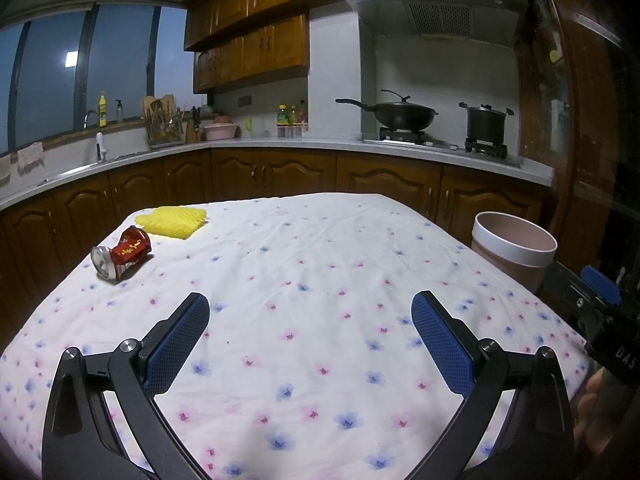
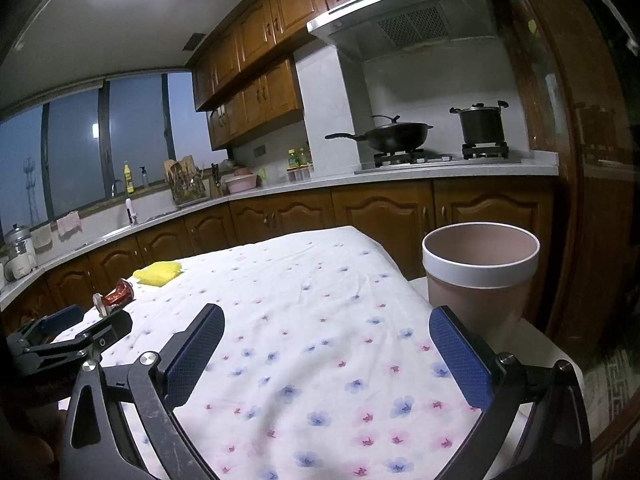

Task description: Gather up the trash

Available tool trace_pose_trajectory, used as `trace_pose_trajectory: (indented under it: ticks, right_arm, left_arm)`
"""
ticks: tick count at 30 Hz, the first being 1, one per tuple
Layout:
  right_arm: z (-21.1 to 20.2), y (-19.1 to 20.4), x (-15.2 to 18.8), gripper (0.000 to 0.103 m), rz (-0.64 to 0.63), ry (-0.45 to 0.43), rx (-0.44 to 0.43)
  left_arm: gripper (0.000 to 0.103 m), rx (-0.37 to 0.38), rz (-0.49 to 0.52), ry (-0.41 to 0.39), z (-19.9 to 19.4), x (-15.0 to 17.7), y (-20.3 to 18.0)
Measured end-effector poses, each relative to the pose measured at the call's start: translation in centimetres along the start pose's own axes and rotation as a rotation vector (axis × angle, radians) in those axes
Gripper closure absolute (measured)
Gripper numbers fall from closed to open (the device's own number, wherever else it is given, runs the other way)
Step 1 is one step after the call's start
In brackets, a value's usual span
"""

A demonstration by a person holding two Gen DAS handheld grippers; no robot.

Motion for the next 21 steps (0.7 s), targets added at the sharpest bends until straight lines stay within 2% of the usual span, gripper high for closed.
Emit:
trace_pose_trajectory:
  ticks: [21]
  right_arm:
    - [0.0, 1.0, 0.3, 0.0, 0.008, 0.014, 0.0]
  left_arm:
    - [0.0, 0.009, 0.003, 0.017, 0.8, 0.6, -0.2]
Point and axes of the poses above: each gripper's, at about its wrist camera, not at the fingertips, and z roughly the way its jaws point, y to its left, x to its underside, the point moved 9 cm from there along z, roughly the way its jaws point, and after that the axes turned 10 degrees about y, right-handed, at the moved point
